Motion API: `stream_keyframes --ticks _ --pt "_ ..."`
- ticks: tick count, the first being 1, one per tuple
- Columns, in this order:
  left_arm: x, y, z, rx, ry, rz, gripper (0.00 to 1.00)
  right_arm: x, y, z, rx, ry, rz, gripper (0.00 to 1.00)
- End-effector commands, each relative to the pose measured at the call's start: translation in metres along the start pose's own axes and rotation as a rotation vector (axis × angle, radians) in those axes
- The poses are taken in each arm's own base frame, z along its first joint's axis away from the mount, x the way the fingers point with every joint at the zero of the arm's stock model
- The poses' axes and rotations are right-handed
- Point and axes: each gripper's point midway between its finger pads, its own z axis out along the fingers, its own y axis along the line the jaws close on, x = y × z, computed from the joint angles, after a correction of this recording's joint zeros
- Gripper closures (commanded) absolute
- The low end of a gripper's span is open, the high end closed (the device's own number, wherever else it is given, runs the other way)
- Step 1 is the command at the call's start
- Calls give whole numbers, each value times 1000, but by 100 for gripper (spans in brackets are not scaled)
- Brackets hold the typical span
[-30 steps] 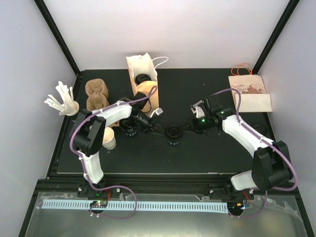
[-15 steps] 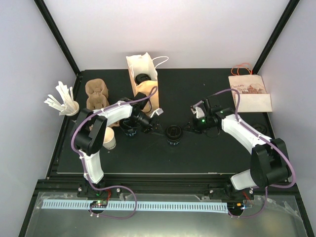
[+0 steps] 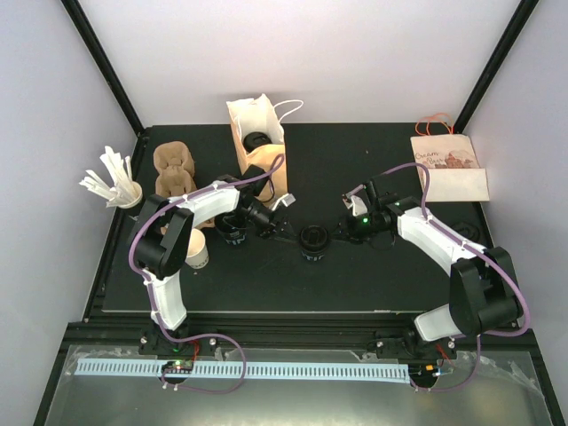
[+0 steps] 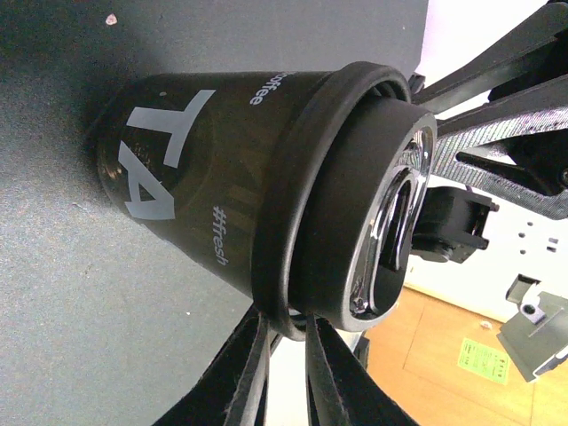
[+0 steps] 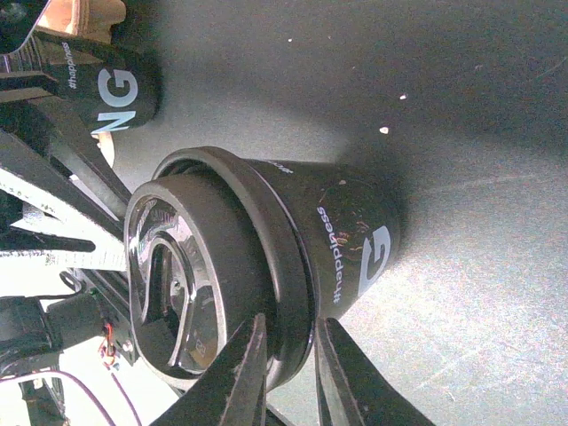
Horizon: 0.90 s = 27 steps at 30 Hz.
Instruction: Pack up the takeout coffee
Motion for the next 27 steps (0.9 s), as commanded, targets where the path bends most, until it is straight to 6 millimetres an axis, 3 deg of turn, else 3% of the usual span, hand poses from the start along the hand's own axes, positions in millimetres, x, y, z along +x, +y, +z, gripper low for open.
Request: stream_keyframes --ticks 1,13,27 --pt "-11 -11 2 34 -5 37 86 -1 1 2 -27 0 -14 83" --pt "-13 -1 7 8 -2 7 90 4 -4 7 -22 26 -12 89" --pt "-12 13 11 -27 15 -40 91 28 -31 23 34 108 43 91"
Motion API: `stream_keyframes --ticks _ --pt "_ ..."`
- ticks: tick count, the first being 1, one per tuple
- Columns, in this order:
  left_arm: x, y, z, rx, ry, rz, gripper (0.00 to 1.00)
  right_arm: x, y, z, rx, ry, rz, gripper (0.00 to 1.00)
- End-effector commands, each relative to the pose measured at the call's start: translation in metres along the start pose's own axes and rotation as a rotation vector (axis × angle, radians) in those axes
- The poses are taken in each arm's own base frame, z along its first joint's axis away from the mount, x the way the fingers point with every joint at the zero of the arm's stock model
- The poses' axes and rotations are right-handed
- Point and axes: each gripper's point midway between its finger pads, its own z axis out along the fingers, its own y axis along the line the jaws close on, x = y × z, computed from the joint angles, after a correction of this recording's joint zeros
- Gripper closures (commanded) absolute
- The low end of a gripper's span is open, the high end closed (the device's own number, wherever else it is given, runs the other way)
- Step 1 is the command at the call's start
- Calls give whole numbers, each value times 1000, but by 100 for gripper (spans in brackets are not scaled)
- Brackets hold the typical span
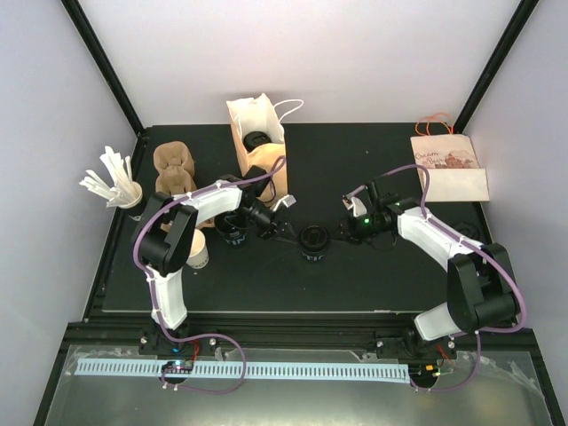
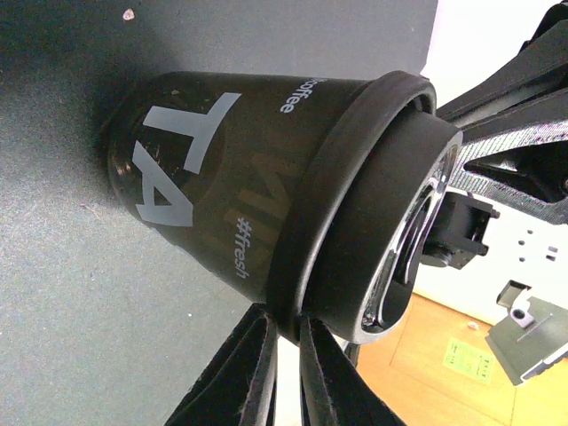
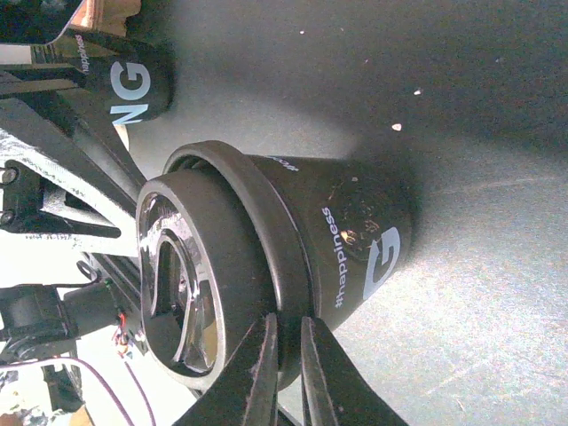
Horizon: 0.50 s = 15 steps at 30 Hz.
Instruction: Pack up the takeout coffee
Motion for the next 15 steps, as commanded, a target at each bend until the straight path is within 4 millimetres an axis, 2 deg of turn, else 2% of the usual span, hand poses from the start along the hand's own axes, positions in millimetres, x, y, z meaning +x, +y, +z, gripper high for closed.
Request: stream_keyframes --ticks 1,15 --pt "-9 6 6 -27 -2 3 91 27 -31 18 74 86 52 91" --pt "-9 11 8 -41 14 -18 91 60 -57 41 53 180 122 89"
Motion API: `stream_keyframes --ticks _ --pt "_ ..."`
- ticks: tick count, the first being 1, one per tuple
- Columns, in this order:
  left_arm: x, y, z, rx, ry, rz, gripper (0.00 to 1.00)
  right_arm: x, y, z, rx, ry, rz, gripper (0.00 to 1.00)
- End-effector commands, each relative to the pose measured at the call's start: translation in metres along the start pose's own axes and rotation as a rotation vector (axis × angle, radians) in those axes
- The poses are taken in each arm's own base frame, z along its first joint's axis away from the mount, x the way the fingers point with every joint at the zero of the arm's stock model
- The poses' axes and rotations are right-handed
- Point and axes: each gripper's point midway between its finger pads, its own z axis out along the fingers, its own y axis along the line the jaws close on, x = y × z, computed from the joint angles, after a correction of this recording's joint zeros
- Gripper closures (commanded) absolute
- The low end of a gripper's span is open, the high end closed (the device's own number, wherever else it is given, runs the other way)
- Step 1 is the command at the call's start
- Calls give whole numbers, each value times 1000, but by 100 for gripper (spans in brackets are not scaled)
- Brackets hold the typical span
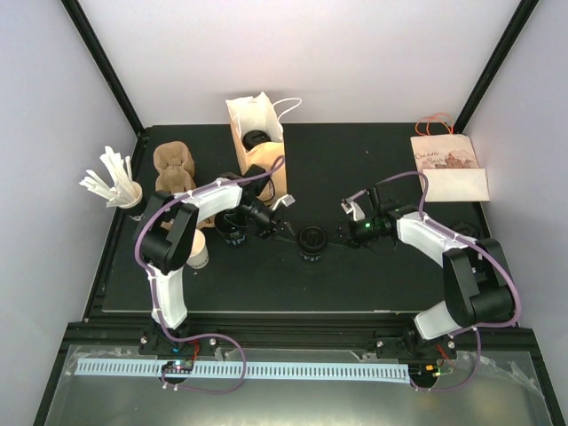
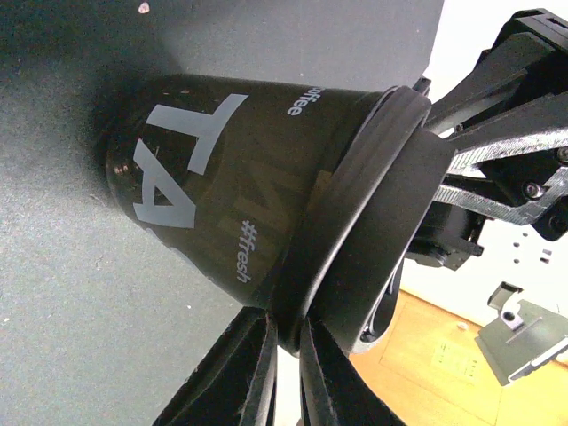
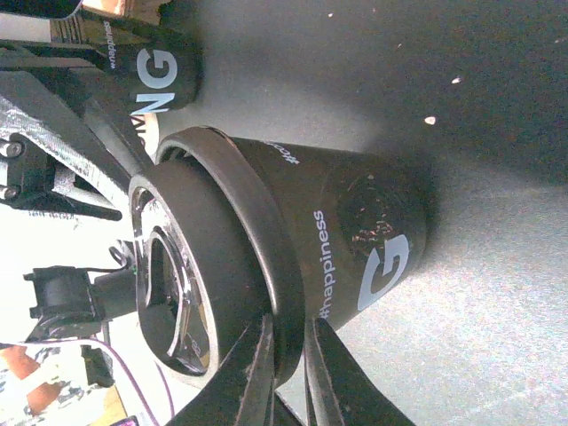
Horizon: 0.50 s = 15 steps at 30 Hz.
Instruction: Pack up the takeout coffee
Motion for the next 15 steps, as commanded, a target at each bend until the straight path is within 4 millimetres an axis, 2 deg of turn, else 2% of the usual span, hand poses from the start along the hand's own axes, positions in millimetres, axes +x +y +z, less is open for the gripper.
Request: stream_keyframes --ticks 1,4,6,15 --pt "-10 10 9 -40 -3 16 91 52 -56 24 155 159 131 89" --pt "-10 11 9 -44 -3 15 91 56 -63 26 157 171 151 89" --pt "-11 10 9 -45 -3 18 91 55 -60 25 148 165 144 89" --pt "-24 -2 4 -42 -27 46 91 20 -9 1 64 79 32 81"
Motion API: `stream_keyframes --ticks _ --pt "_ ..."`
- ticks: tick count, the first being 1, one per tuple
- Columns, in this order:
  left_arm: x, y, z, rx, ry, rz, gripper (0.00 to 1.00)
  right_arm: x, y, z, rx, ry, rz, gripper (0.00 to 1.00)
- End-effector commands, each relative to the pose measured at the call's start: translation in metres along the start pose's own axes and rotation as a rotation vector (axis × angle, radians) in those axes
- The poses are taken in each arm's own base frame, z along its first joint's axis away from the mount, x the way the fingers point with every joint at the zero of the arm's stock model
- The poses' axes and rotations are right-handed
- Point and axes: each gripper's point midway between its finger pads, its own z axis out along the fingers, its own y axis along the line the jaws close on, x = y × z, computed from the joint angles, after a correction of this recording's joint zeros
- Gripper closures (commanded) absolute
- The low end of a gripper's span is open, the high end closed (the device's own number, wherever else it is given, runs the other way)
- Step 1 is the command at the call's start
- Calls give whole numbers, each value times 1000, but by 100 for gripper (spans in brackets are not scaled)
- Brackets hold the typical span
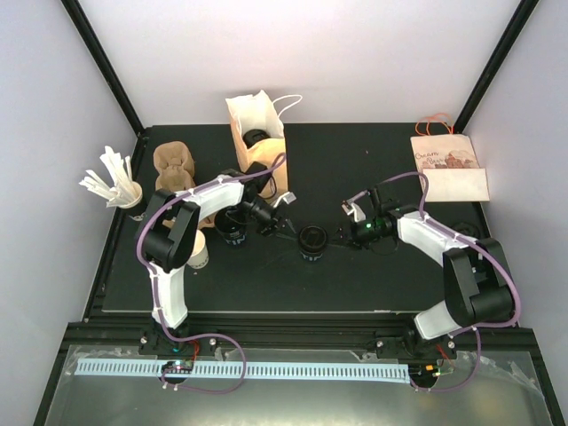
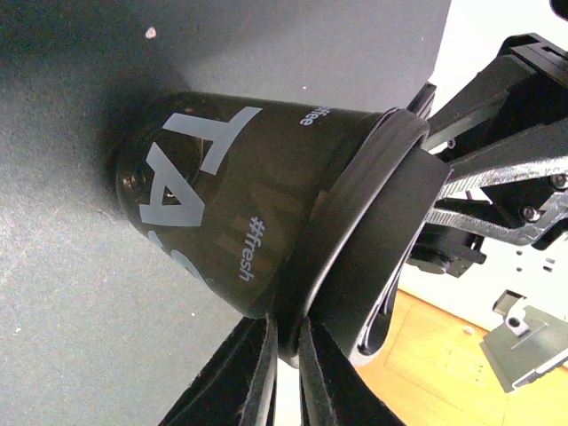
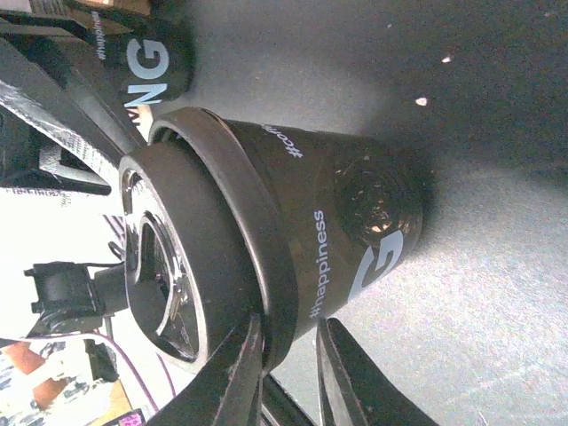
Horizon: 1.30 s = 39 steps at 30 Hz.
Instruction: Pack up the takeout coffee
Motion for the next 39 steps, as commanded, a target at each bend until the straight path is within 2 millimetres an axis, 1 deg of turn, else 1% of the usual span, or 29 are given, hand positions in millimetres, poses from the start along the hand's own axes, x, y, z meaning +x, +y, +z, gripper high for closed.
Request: stream_keyframes --ticks 1,4,8,9,11,12,17,22,26,33,37,39 --pt "-20 -4 7 -24 -28 62 91 14 -6 1 89 60 17 81" --pt "-26 -11 4 -21 -45 75 90 2 8 -5 75 40 -3 79" --pt "-34 -21 0 -13 -66 99 87 -4 16 -12 81 37 -16 76" --pt "-36 -22 -1 -11 -70 102 86 -4 16 -13 89 40 -18 72" --pt "-39 -26 -2 -8 -78 108 81 -2 15 -15 107 43 -19 62" --pt "-40 -27 -3 -7 -82 110 80 0 13 -15 120 43 -18 61" --pt "-39 -35 -7 -1 -92 127 77 3 9 -16 136 44 -18 60" --pt "-34 -34 -8 -7 -88 129 77 0 9 -16 138 44 -20 61" --pt "-28 -28 -7 -20 -81 122 77 -1 10 -13 121 50 -26 62" --pt "-15 -10 -4 -67 -56 110 79 1 7 -6 107 66 -16 62" --pt "-8 -2 -3 -93 -43 112 81 4 1 1 111 79 -4 66" --pt "-6 -1 -3 -96 -39 116 81 7 -2 5 107 82 10 69"
